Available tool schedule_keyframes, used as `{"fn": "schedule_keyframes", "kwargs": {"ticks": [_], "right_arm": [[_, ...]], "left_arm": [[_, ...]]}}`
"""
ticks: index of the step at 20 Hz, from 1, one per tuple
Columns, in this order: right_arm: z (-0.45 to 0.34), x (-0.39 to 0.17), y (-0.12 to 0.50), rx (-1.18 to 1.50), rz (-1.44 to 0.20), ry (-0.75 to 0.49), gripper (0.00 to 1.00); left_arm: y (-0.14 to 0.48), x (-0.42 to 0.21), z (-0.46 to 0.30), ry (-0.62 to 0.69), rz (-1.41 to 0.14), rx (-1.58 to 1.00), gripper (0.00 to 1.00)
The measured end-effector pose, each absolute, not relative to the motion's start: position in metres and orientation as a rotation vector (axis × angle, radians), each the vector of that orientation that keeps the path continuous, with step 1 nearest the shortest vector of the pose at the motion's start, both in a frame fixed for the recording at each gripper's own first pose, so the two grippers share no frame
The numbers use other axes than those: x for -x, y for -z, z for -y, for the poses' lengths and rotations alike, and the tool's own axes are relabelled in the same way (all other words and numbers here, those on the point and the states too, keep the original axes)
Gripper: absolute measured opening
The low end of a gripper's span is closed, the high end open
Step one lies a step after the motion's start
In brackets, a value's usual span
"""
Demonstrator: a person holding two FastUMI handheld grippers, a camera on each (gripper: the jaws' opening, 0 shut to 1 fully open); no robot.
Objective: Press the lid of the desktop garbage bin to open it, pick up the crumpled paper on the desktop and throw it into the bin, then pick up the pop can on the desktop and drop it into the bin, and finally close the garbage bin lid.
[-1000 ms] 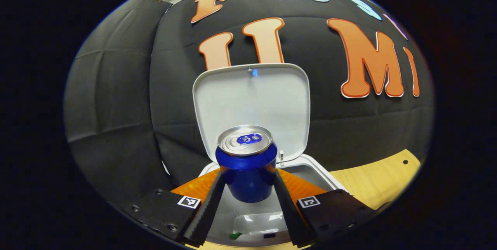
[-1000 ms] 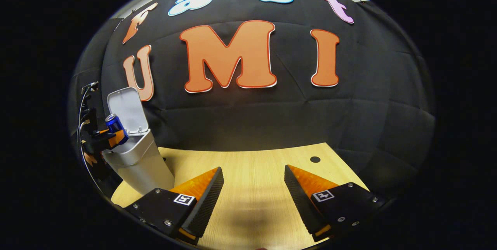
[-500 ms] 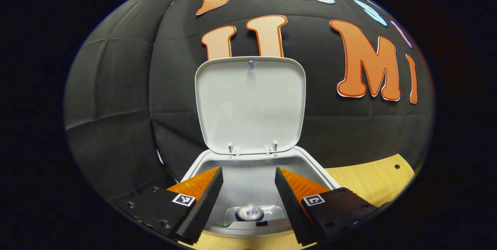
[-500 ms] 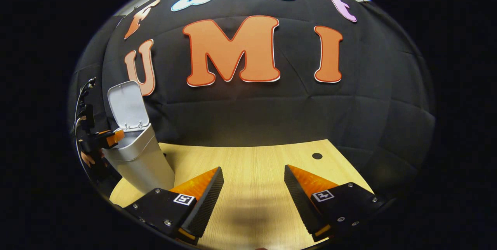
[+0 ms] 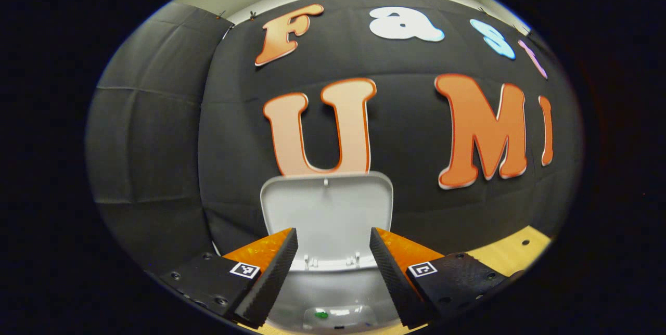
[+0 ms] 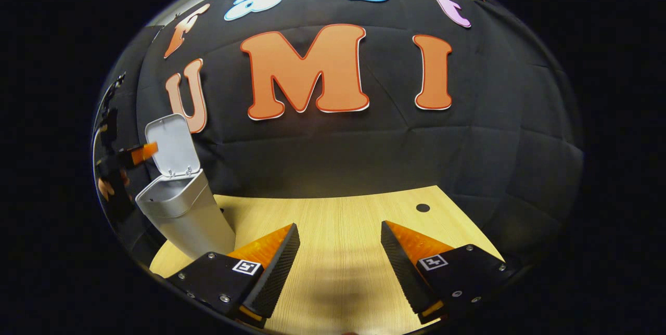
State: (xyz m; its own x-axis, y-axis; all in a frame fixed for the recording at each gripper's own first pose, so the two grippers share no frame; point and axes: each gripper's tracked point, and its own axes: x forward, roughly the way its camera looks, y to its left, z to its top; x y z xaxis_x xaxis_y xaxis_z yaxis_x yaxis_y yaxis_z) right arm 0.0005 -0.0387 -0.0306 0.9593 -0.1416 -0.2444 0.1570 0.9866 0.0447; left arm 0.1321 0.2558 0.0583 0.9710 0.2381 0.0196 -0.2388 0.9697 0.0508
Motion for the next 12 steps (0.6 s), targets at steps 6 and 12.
{"fn": "schedule_keyframes", "kwargs": {"ticks": [6,12], "right_arm": [[0.044,0.005,0.027,-0.062,-0.229,0.159,0.94],[0.053,0.01,0.026,-0.067,-0.223,0.176,0.94]], "left_arm": [[-0.139,-0.194,-0.269,-0.215,0.052,-0.02,0.88],[-0.123,-0.253,-0.293,-0.222,-0.073,0.075,0.88]]}}
